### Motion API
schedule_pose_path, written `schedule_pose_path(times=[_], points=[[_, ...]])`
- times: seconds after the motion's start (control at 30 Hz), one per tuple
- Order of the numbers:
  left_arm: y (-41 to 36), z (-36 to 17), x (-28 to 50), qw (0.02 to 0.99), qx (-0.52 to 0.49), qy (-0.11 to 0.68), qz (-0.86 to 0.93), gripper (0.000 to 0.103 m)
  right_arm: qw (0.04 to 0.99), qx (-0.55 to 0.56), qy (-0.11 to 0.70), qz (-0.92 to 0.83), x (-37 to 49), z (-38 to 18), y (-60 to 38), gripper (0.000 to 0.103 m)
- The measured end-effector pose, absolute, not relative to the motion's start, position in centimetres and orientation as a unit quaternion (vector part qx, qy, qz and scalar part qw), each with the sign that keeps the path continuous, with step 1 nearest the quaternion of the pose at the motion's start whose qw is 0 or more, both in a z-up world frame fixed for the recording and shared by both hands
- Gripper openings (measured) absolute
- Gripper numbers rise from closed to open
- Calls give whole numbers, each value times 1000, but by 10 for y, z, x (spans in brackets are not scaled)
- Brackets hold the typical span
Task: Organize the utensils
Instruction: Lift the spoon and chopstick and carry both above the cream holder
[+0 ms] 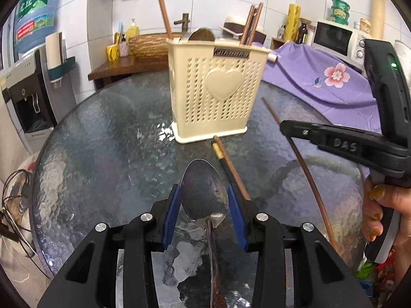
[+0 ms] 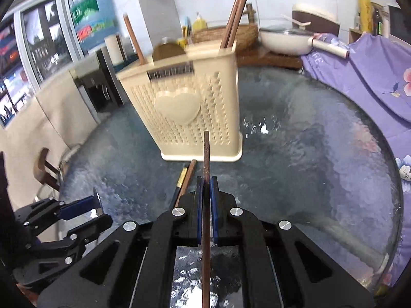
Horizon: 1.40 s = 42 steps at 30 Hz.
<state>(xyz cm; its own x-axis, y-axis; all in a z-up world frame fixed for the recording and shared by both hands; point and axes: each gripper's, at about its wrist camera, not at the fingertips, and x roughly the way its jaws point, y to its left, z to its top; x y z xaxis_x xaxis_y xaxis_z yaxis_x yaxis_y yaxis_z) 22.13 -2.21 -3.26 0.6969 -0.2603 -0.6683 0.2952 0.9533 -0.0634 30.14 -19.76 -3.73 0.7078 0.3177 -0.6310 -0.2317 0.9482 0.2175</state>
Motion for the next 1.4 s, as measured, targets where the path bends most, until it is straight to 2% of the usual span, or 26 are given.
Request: schedule_pose_path(times=[0.7, 1.23, 1.4], points=[[-35, 29, 196, 938, 25, 291, -186, 35, 953, 75, 230, 183, 213, 48, -224, 6], [-38, 54, 214, 942, 23, 271, -198, 35, 956, 55, 209, 197, 220, 78, -215, 6], [-40, 78, 228, 946, 30, 253, -203, 35, 950, 63, 215, 216, 235, 100, -214, 6]])
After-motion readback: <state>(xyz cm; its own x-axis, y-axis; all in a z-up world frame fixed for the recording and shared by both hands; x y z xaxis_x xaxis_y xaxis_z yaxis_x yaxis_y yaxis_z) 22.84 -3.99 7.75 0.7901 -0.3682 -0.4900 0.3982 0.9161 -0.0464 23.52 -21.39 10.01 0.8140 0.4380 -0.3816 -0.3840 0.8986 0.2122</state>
